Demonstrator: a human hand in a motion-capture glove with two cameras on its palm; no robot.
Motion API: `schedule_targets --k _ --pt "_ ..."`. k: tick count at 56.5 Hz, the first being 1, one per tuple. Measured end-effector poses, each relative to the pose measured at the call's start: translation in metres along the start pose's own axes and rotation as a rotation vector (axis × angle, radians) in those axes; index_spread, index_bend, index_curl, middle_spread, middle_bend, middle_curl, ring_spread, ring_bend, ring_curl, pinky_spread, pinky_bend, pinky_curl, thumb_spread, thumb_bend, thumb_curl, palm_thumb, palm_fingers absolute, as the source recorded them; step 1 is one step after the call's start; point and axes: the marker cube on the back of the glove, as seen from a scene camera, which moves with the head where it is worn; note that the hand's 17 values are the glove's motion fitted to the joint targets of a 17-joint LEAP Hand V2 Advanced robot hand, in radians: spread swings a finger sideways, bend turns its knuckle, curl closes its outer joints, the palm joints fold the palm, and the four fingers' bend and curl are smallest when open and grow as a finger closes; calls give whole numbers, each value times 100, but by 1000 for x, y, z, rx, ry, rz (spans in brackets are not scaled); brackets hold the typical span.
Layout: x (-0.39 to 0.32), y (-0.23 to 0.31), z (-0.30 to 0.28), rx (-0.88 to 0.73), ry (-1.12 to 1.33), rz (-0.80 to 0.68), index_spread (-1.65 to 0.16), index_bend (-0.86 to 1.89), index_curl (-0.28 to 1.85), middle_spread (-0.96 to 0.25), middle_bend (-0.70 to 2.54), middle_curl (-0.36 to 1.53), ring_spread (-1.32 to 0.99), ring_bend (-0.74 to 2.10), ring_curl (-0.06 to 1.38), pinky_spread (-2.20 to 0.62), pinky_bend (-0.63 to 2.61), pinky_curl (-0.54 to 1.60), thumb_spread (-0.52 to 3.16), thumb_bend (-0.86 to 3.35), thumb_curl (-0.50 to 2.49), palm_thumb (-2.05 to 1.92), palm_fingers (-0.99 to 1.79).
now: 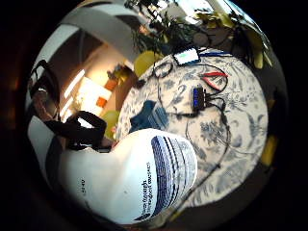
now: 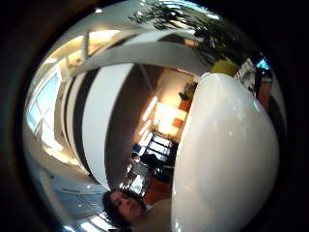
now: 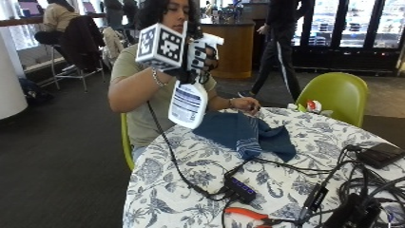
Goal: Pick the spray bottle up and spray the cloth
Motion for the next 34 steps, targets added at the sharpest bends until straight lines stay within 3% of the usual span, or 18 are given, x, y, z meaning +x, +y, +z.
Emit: schedule_targets --k 14,24,34 --pt "-42 5 50 -441 363 166 -26 42 53 -19 64 56 -20 70 49 -27 46 45 32 -2 73 103 135" --pt "-11 20 114 -789 630 357 -26 42 56 -20 65 57 -20 71 51 -28 47 46 29 -2 76 102 135" --pt "34 40 168 -965 835 448 -27 40 58 -20 65 58 -20 72 51 -28 49 46 29 -2 78 103 133"
